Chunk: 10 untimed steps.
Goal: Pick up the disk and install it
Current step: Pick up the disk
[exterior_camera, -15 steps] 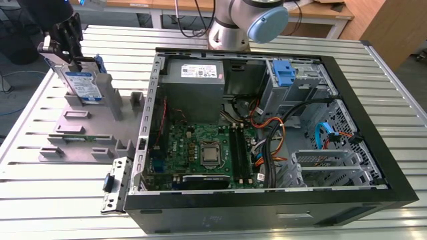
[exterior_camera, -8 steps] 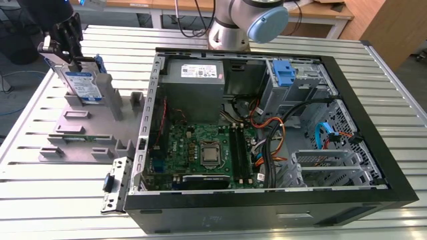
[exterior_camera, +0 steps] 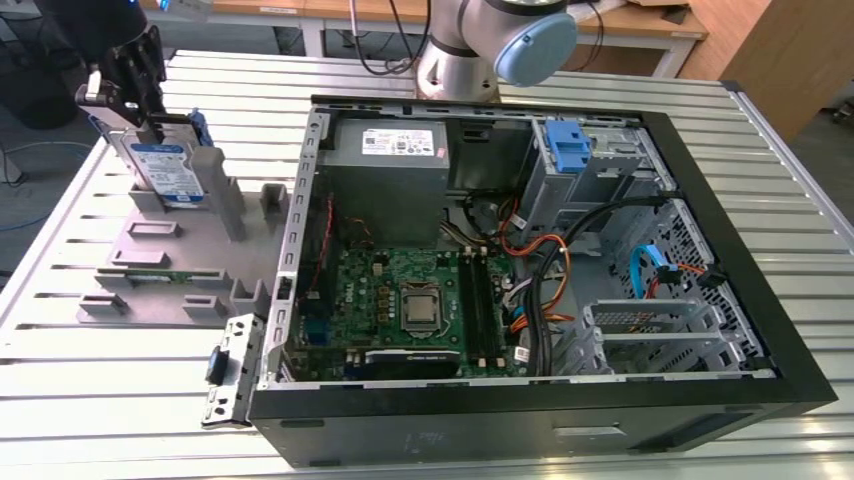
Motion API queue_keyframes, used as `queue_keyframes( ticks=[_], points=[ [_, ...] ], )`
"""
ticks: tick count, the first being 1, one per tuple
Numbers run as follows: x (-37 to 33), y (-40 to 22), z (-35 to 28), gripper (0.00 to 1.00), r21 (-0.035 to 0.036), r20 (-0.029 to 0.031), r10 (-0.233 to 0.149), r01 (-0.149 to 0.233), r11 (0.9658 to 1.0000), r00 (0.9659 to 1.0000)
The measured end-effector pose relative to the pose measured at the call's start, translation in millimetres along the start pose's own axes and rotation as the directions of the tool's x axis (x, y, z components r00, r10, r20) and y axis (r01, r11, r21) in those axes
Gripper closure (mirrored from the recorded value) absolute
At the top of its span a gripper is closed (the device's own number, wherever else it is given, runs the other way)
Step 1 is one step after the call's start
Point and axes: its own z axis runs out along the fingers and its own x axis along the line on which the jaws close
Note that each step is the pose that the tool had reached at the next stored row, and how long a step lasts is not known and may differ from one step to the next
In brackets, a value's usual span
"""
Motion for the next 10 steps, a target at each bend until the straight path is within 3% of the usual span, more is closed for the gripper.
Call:
queue_keyframes(
  ticks=[10],
  points=[
    [0.0, 0.0, 0.2, 0.65, 0.0, 0.0, 0.0, 0.0, 1.0, 1.0]
  ],
)
